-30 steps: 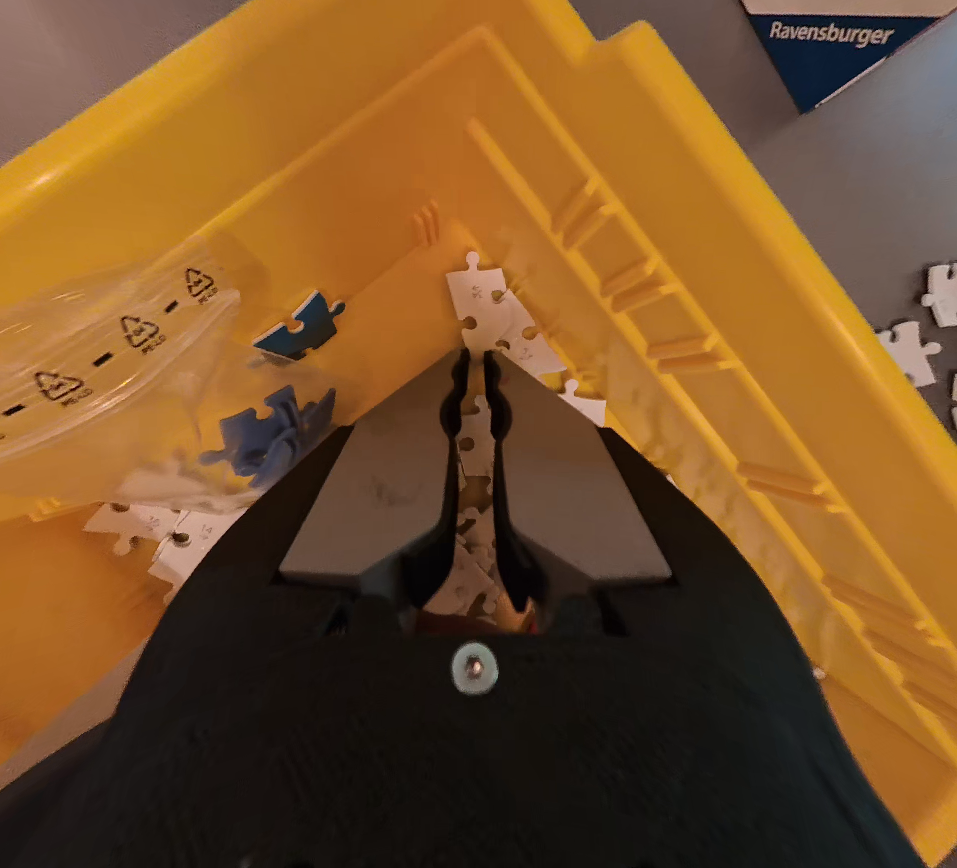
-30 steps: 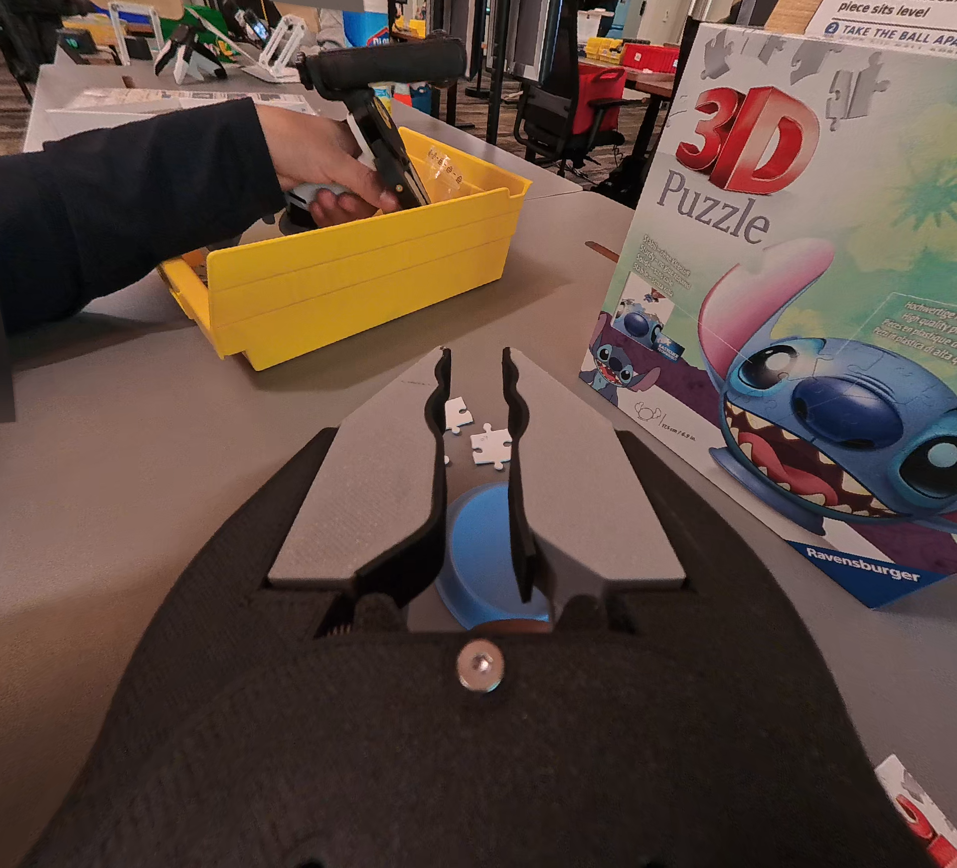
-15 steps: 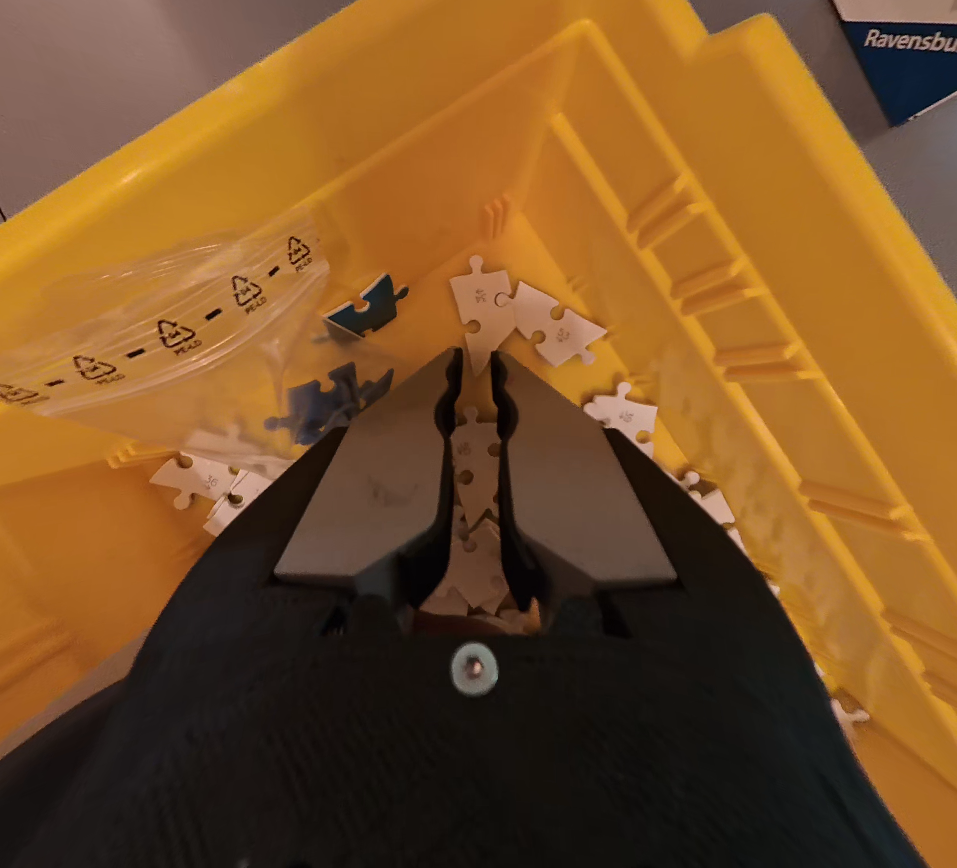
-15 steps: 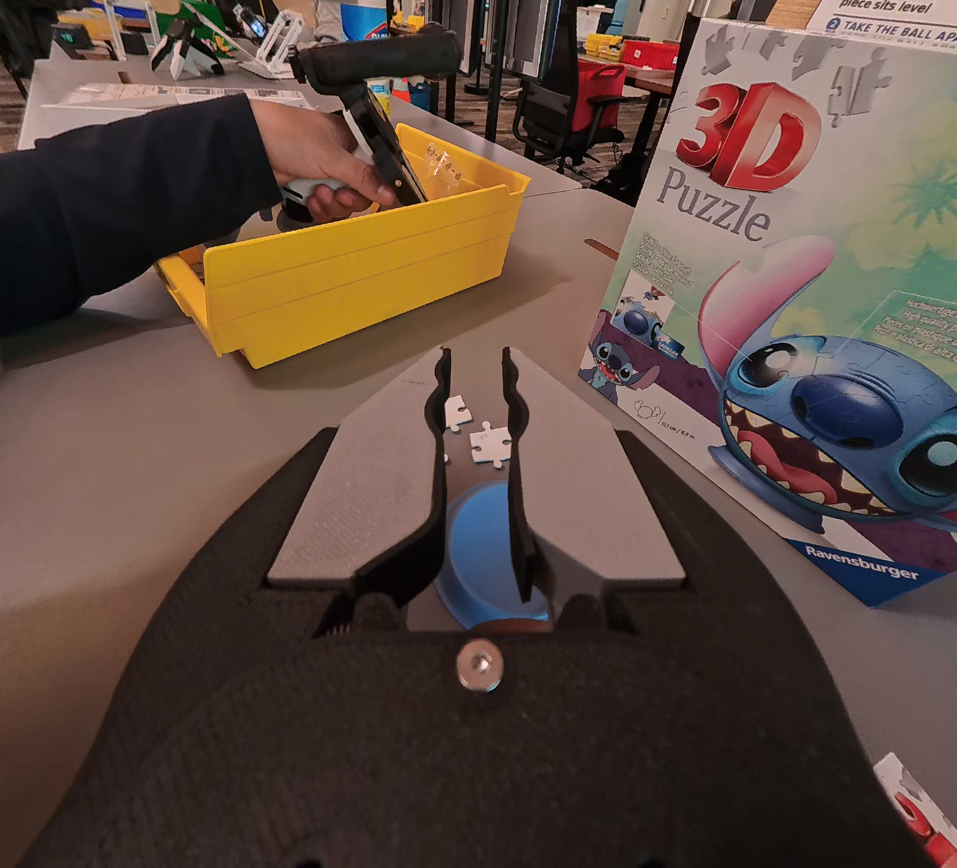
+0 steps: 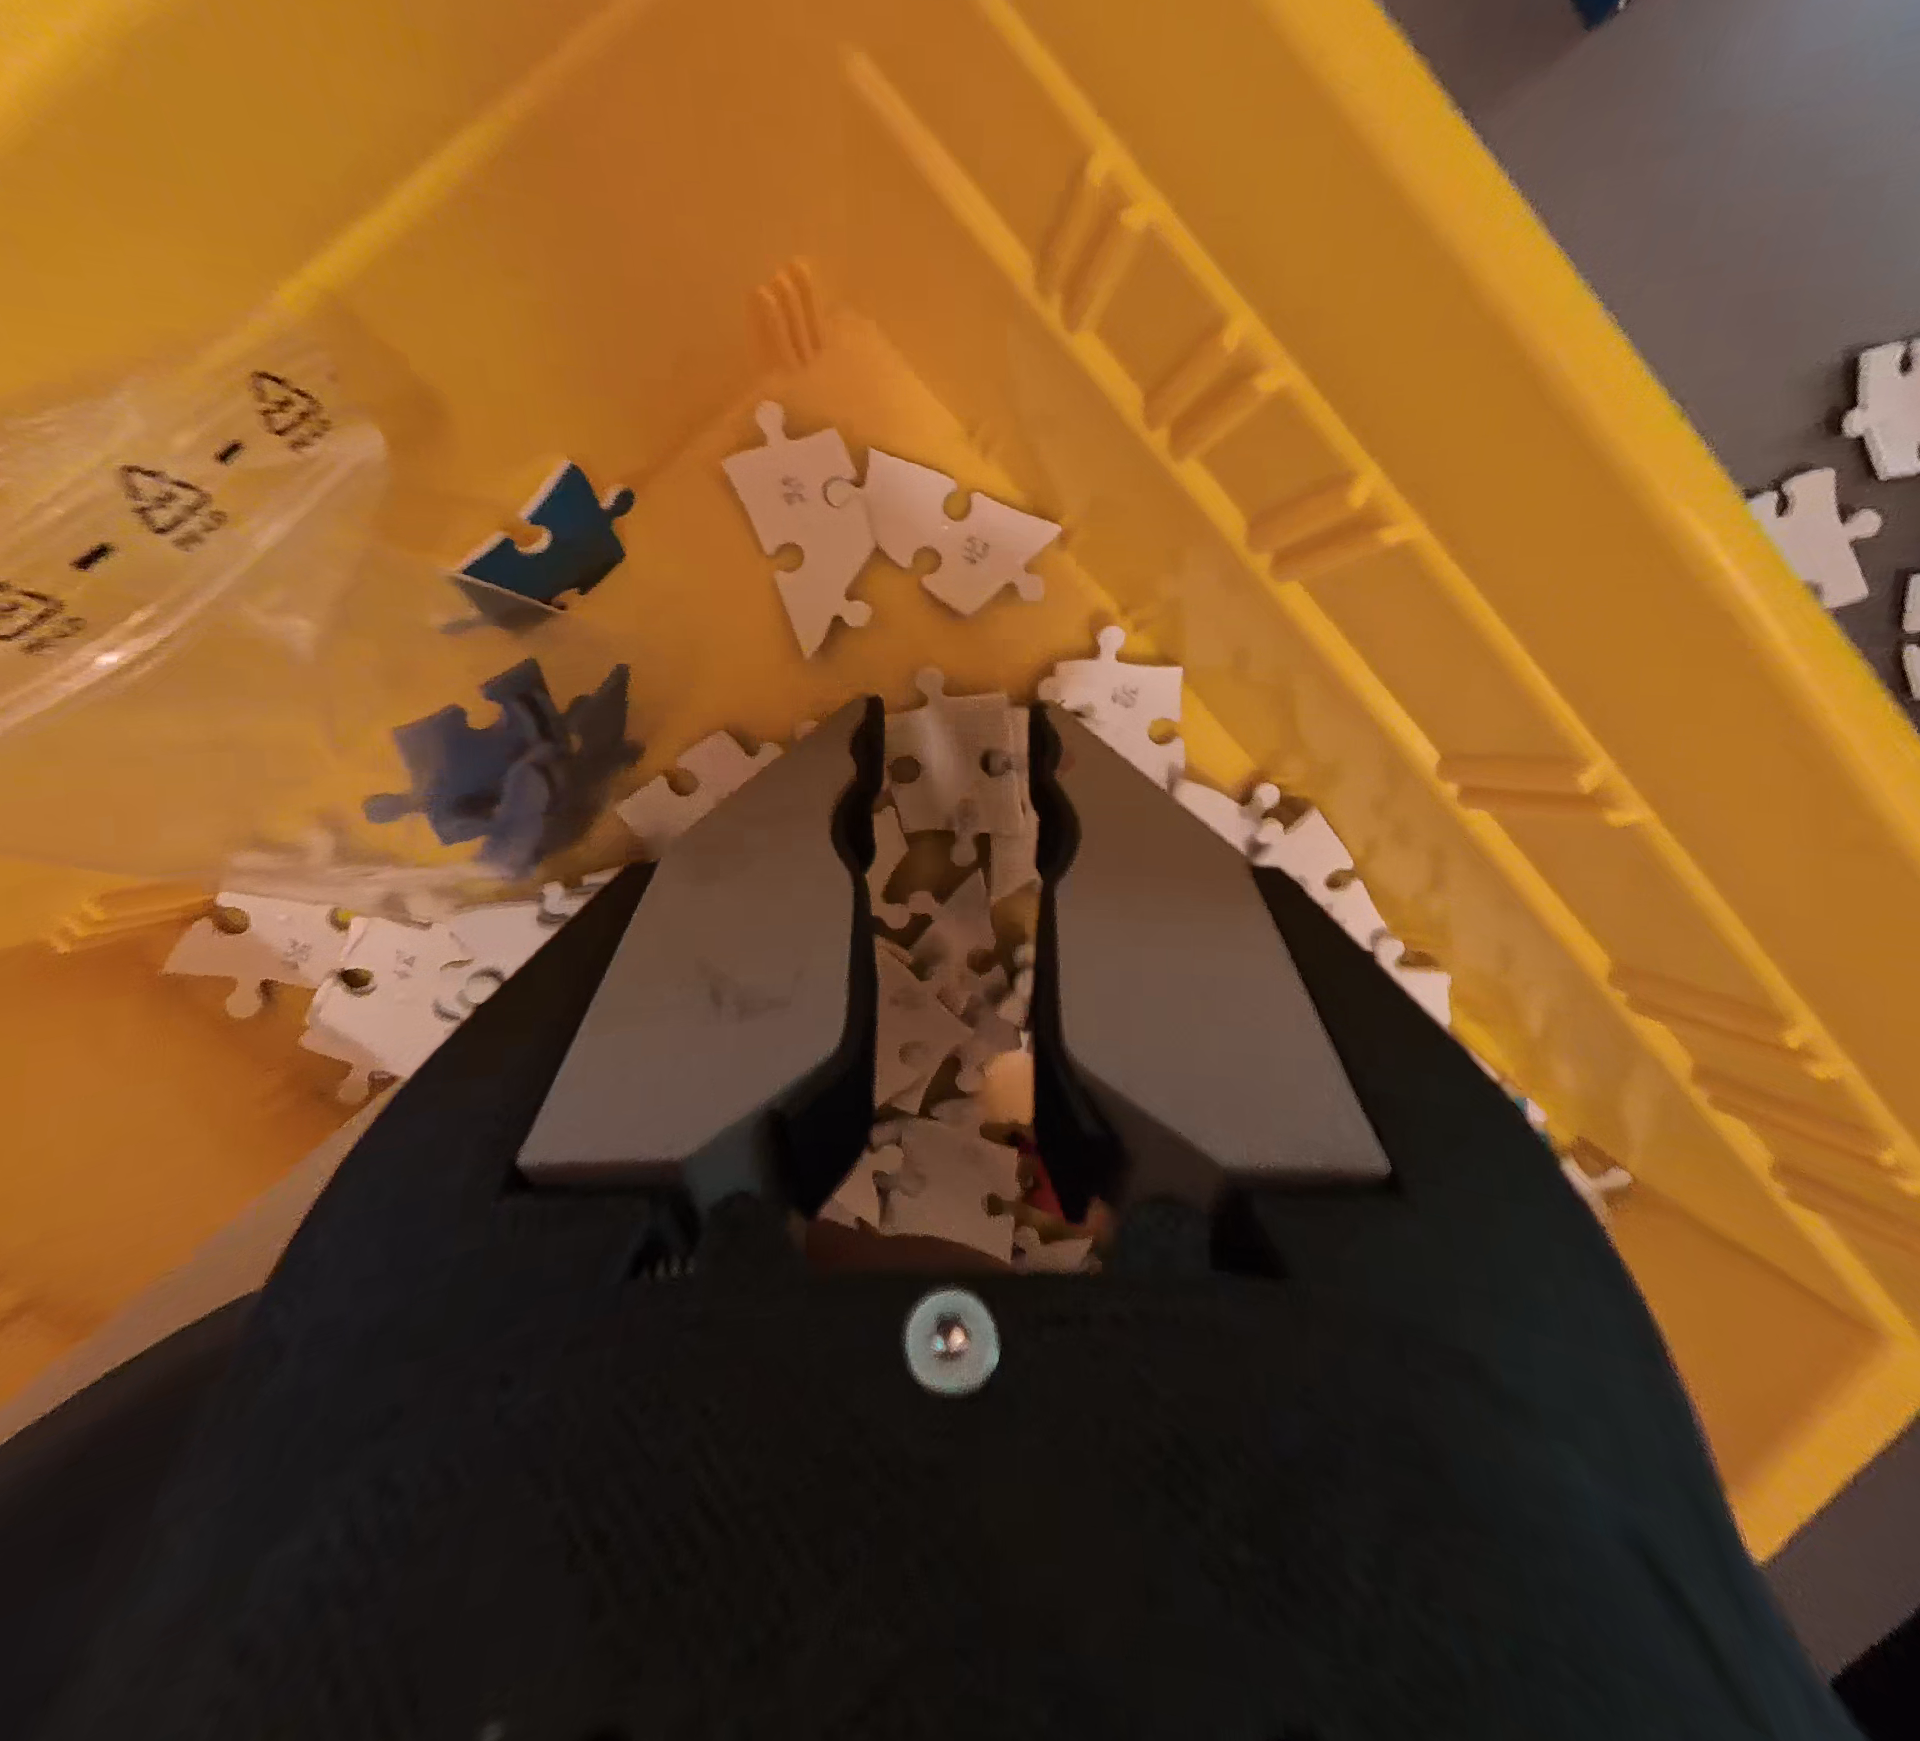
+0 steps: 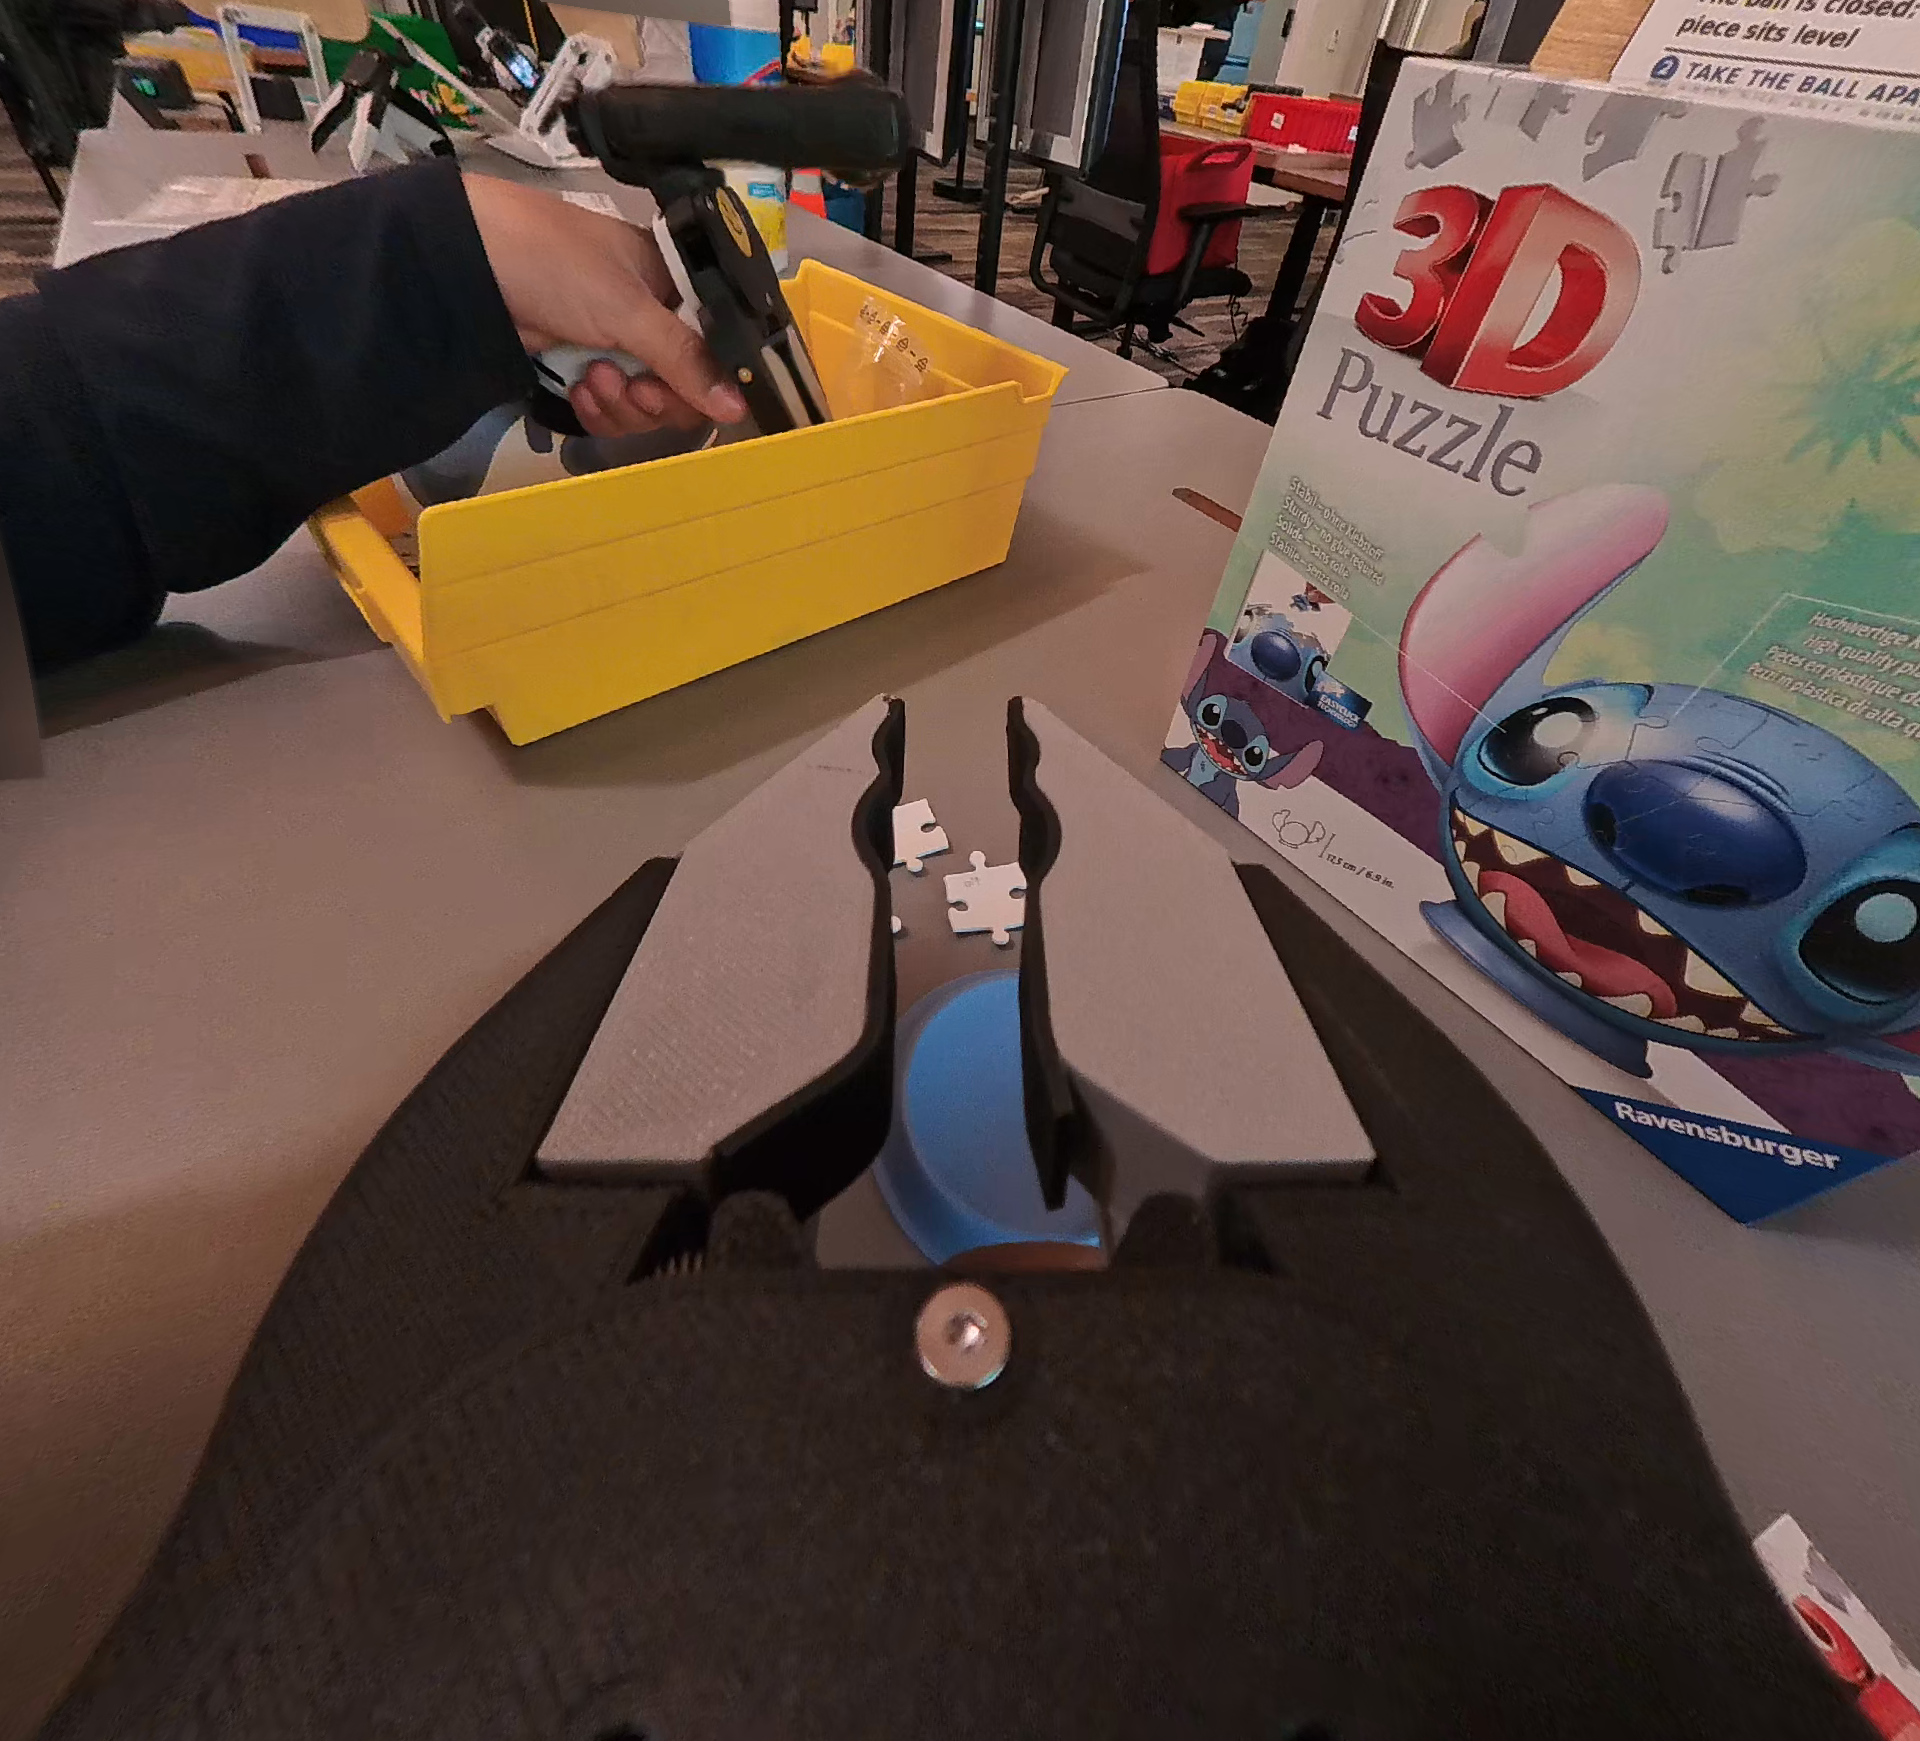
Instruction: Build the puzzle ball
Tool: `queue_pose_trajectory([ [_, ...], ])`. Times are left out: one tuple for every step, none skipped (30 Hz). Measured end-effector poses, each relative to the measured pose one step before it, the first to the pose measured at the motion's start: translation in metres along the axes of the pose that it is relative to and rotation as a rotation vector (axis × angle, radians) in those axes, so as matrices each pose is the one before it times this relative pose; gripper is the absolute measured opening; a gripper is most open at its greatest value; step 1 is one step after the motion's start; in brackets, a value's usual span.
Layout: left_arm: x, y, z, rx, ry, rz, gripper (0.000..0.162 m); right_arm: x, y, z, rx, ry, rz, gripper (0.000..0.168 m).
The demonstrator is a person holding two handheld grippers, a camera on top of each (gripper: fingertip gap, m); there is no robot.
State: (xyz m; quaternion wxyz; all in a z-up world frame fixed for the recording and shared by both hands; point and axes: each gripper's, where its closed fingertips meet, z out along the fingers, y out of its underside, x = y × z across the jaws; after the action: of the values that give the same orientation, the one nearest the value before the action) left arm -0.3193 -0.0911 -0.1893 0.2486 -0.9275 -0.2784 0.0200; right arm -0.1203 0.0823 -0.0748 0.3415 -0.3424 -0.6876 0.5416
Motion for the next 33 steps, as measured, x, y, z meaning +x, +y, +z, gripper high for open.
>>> queue_pose_trajectory([
  [0.00193,0.00449,0.00253,-0.024,0.0087,0.0141,0.027,-0.00005,-0.00048,-0.00024,0.0017,0.0,0.0001,0.016],
  [-0.00162,0.00055,0.0009,-0.0003,-0.0163,0.0152,0.023,-0.00006,-0.00037,-0.00035,0.0018,-0.0001,0.0004,0.016],
  [-0.00447,-0.00044,-0.0003,0.0027,-0.0301,0.0046,0.026,0.00001,-0.00049,-0.00028,0.0019,0.0,0.0004,0.016],
  [-0.00522,0.0021,0.00103,-0.0166,-0.0288,-0.005,0.027,-0.00012,-0.00027,-0.00013,0.0015,-0.0006,0.0004,0.016],
  [-0.00278,-0.00084,0.00036,0.0039,-0.0108,-0.0078,0.028,-0.0003,-0.00013,-0.00004,0.0001,-0.0012,0.0001,0.016],
  [-0.00319,-0.00097,0.00021,0.0062,-0.013,-0.0094,0.025,-0.0003,0.00015,0.00012,-0.0008,-0.0007,-0.0009,0.016],
  [-0.00405,0.00094,0.0006,-0.0046,-0.0194,-0.0051,0.025,-0.00028,0.00004,-0.00001,-0.0007,0.0002,-0.0019,0.016],
  [-0.0034,0.00029,0.00006,-0.0017,-0.0168,-0.0036,0.027,-0.00021,-0.00012,-0.00004,-0.0001,0.0002,-0.0016,0.016],
  [-0.00147,-0.00106,-0.00125,0.0076,-0.0065,-0.0037,0.026,-0.00014,-0.00027,-0.00011,0.0006,-0.0001,-0.0007,0.016],
  [-0.00043,-0.00233,-0.00242,0.0147,-0.0004,-0.0036,0.026,-0.00019,-0.00041,-0.00024,0.0018,-0.0001,-0.0003,0.016],
  [0.00141,-0.00324,-0.00349,0.0202,0.0103,-0.0042,0.026,-0.00004,-0.00055,-0.0002,0.0022,0.0,0.0,0.016],
  [0.00336,-0.0036,-0.00418,0.0219,0.0217,-0.0035,0.025,0.00001,-0.00021,-0.00008,0.001,0.0,0.0004,0.016],
  [0.00497,-0.00266,-0.00428,0.0183,0.0294,0.0008,0.025,-0.00003,0.00006,-0.00007,-0.0003,-0.0006,0.0006,0.016],
  [0.006,-0.00084,-0.0039,0.0085,0.0318,0.0088,0.025,-0.00007,-0.00009,-0.00002,-0.0001,-0.0005,0.0002,0.016],
  [0.00599,0.00155,-0.00277,-0.0049,0.0273,0.0166,0.025,-0.00006,-0.00022,-0.00012,0.001,0.0,-0.0004,0.016],
  [0.00491,0.00352,-0.00144,-0.0164,0.0168,0.0208,0.025,-0.00017,-0.00025,-0.00006,0.0011,-0.0001,-0.0005,0.016],
  [0.00348,0.00498,0.00014,-0.0255,0.0072,0.0218,0.025,-0.00026,-0.00004,0.00011,0.0,-0.0006,0.0,0.016],
  [0.00268,0.00552,0.0017,-0.0307,0.0004,0.0237,0.026,-0.00022,0.00034,0.0002,-0.0014,-0.001,0.0001,0.016],
  [0.00185,0.00535,0.00305,-0.0319,-0.0053,0.0242,0.026,-0.00012,0.00038,0.00031,-0.0019,-0.0003,-0.0005,0.016],
  [0.00154,0.00531,0.00434,-0.0342,-0.0068,0.021,0.026,-0.00008,0.00038,0.00015,-0.0017,0.0004,-0.0011,0.016],
  [0.00076,0.00459,0.00483,-0.033,-0.0088,0.0172,0.027,0.00012,0.00036,0.00008,-0.0013,0.0008,-0.0008,0.016],
  [-0.00323,-0.00334,0.0002,0.017,-0.0328,0.0171,0.028,0.00024,0.00007,0.0,-0.0004,0.0007,0.0,0.016],
  [-0.00392,-0.00127,-0.00004,0.002,-0.0265,0.0038,0.029,0.00024,-0.00033,-0.00026,0.0015,0.0008,0.0006,0.016],
  [-0.00519,0.00083,0.00103,-0.0127,-0.0244,-0.0144,0.03,0.00028,-0.00045,-0.00032,0.0025,0.0011,0.0009,0.016],
  [-0.00551,-0.00224,-0.00007,0.0106,-0.0198,-0.0261,0.028,0.00026,-0.00037,-0.00028,0.0019,0.0006,0.0012,0.016],
  [-0.00941,-0.0014,0.00044,0.0089,-0.0425,-0.0227,0.024,0.00016,-0.00011,-0.00022,0.0006,0.0001,0.0009,0.016],
  [-0.00753,0.0008,0.00059,-0.0016,-0.0334,-0.0191,0.024,0.00004,-0.00011,-0.00021,0.0003,0.0002,-0.0002,0.016],
  [-0.00316,0.00138,-0.00039,-0.0044,-0.01,-0.0146,0.025,-0.00003,-0.00028,-0.00023,0.0008,0.0002,-0.0011,0.016],
  [0.00128,-0.00012,-0.00224,0.0058,0.0119,-0.0055,0.025,-0.00018,-0.00036,-0.00015,0.0012,-0.0001,-0.0009,0.016],
  [0.00327,-0.00223,-0.00376,0.0185,0.0176,0.0006,0.026,-0.00023,-0.00038,-0.00018,0.0015,-0.0008,-0.0003,0.016],
  [0.00399,-0.00252,-0.00463,0.0187,0.0173,0.003,0.027,-0.00025,-0.00032,-0.00013,0.001,-0.0012,-0.0001,0.016],
  [0.00372,-0.0011,-0.00471,0.008,0.0132,0.0059,0.028,-0.00017,-0.00012,-0.00004,0.0001,-0.0005,-0.0004,0.016],
  [0.00335,0.00095,-0.00445,-0.0035,0.0062,0.0129,0.028,-0.00001,-0.00019,-0.0002,0.0,0.0001,-0.001,0.016],
])
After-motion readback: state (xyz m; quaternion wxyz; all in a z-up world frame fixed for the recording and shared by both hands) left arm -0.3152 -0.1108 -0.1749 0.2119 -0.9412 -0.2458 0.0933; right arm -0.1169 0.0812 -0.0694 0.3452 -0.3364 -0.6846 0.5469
